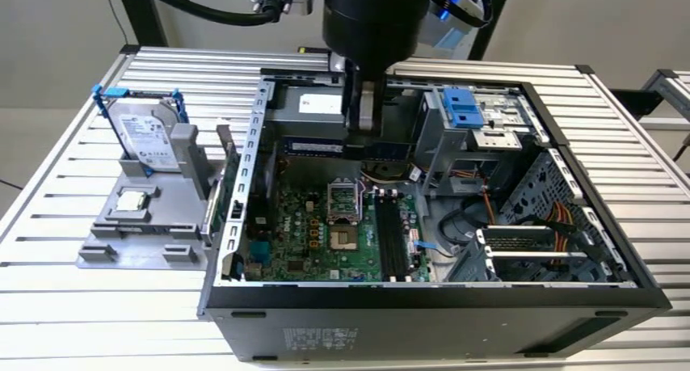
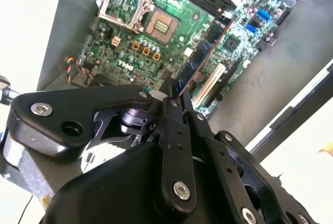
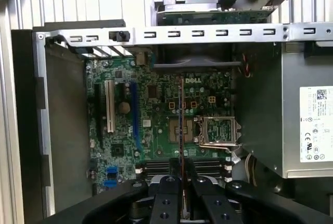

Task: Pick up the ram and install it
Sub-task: 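Pick up the ram and move it above insertion slot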

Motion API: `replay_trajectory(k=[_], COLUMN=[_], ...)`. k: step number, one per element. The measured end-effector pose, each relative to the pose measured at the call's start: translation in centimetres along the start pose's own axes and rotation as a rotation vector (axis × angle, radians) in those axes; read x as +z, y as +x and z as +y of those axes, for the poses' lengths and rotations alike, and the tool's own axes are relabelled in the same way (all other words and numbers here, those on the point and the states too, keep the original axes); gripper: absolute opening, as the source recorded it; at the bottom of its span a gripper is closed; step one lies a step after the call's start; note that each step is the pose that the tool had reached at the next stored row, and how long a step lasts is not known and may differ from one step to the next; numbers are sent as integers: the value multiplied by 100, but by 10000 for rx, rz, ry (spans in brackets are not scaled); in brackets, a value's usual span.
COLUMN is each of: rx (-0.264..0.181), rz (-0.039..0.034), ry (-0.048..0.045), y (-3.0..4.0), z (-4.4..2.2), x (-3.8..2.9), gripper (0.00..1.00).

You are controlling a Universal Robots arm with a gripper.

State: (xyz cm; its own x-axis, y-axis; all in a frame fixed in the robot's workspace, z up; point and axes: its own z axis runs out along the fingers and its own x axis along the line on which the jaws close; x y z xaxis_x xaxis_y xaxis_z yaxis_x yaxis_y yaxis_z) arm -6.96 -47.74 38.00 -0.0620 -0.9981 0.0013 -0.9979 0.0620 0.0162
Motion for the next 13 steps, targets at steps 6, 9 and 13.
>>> replay_trajectory(k=[6, 9, 13], rx=[0, 0, 0], rz=[0, 0, 0], ry=[0, 0, 0], y=[-54, -84, -122], z=[-96, -143, -209], x=[-2, -2, -4], gripper=[0, 0, 0])
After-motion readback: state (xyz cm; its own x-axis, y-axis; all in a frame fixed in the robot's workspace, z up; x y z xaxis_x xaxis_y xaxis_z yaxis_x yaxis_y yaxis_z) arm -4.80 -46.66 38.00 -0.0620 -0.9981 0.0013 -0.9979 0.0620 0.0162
